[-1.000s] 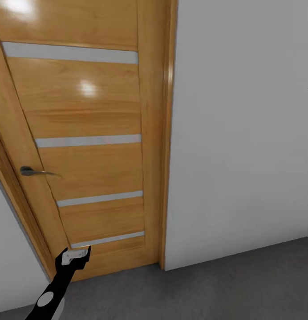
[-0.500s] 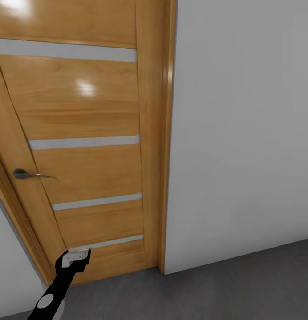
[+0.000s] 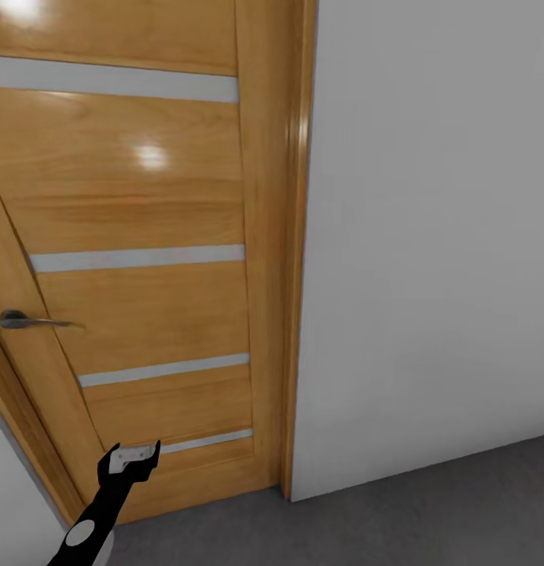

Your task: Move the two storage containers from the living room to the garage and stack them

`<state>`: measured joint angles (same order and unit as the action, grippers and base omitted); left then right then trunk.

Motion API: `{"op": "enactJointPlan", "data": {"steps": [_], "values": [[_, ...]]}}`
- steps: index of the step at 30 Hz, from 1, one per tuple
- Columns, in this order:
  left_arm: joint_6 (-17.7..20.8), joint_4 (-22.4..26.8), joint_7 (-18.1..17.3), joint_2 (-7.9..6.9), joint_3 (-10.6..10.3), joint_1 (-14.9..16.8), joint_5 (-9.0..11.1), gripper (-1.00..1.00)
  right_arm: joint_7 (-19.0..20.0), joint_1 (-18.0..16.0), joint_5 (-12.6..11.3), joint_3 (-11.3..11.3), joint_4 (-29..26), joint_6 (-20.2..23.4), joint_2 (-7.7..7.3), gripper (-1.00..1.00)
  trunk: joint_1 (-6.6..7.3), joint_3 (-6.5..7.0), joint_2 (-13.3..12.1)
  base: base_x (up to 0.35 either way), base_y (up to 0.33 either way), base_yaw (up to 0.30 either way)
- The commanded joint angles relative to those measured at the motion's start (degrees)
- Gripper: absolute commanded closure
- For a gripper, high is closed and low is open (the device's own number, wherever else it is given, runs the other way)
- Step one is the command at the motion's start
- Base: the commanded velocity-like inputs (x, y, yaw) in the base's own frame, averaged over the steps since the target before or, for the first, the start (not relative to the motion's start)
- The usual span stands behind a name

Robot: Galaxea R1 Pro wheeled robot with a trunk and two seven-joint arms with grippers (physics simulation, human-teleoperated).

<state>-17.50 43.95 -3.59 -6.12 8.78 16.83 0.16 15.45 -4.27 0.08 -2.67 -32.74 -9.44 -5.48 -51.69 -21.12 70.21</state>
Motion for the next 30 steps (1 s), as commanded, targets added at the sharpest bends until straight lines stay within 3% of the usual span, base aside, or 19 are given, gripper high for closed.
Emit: {"op": "enactJointPlan", "data": {"steps": [1, 30], "values": [[-0.15, -0.03, -0.37, 0.02, 0.18, 0.04, 0.02, -1.0, 0.46, -0.04, 0.01, -0.29, 0.04, -0.14, 0.03, -1.0, -0.01, -0.06, 0.04, 0.032, 0.0, 0.0], [-0.07, -0.09, -0.36, -0.79, 0.18, 0.04, 0.02, -1.0, 0.46, -0.04, -0.03, -0.27, 0.04, -0.14, 0.03, -1.0, -0.01, -0.06, 0.04, 0.104, 0.0, 0.0]]}}
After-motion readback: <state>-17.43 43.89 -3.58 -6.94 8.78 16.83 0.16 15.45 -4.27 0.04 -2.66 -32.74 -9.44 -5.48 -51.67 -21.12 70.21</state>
